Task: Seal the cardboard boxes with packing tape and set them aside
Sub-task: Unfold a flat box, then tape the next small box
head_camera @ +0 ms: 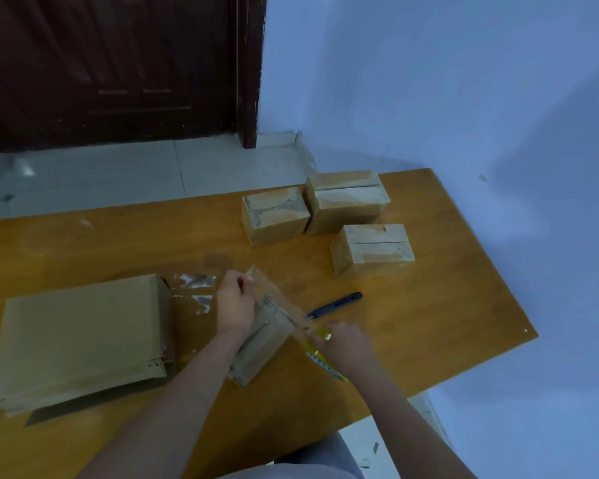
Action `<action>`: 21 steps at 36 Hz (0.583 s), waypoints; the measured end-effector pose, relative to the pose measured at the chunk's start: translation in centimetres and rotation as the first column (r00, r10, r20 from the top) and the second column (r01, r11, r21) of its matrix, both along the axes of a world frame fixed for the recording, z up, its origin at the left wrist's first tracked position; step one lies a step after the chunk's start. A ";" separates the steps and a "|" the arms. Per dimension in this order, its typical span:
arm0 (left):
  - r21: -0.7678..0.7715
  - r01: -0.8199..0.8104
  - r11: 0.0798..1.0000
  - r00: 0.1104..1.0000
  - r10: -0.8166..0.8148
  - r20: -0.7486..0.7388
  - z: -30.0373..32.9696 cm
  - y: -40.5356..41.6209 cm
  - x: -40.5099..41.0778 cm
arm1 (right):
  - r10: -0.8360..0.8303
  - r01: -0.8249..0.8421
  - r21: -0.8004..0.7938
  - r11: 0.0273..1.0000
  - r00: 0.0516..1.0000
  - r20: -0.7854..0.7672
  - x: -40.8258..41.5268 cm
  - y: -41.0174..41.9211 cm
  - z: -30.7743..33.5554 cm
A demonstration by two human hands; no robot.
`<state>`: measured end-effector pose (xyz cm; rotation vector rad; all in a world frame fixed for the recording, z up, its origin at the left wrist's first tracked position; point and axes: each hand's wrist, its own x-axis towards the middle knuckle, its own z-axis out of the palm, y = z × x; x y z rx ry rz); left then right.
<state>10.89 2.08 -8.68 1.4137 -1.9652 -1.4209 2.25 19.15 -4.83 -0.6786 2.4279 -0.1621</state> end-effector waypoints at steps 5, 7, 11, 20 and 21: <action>0.127 -0.036 0.991 0.999 0.033 0.023 -0.2 -0.3 -0.1 | 0.033 -0.033 0.032 0.999 0.999 0.001 0.3 -0.4 -1.2; 0.233 -0.075 0.970 0.997 0.069 0.034 -0.2 -0.6 -0.3 | 0.050 -0.050 0.036 0.998 0.999 0.010 0.5 -0.8 -1.4; 0.502 -0.103 0.859 0.993 0.062 0.099 -1.4 -2.3 -0.5 | 0.050 -0.052 0.057 0.997 0.998 0.030 0.4 -1.7 -1.7; 0.617 0.001 0.787 0.917 -0.246 0.313 -0.2 -2.3 -1.2 | 0.041 -0.043 0.111 0.993 0.999 0.013 0.8 -2.2 -2.6; 0.626 -0.009 0.780 0.916 -0.244 0.317 -0.4 -2.4 -1.2 | 0.038 -0.039 0.109 0.993 0.999 0.013 0.9 -2.3 -2.5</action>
